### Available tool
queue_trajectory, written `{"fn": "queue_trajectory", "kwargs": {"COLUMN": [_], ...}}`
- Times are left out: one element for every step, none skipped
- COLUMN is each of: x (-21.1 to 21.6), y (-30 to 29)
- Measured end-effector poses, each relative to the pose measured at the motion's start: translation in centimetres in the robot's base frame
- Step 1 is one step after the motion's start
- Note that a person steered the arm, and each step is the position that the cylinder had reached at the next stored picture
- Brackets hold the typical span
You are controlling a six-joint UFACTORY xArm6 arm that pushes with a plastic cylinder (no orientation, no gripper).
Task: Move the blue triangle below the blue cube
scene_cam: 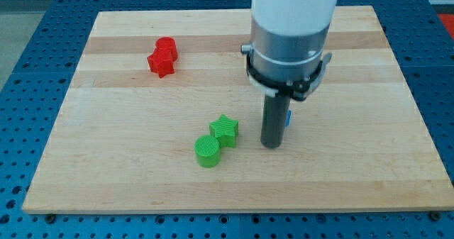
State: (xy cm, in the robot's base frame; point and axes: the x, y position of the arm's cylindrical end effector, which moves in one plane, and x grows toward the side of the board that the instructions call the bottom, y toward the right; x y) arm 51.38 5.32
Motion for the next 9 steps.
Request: {"fn": "queue_trajectory", "kwargs": {"x": [-4.0, -4.8, -2.4, -2.4, -4.7, -5.9, -4.9, -2.3, -4.1], "y": [0.0, 0.0, 1.5, 2.6, 2.6, 2.1, 2.2, 4.3, 7.8]}}
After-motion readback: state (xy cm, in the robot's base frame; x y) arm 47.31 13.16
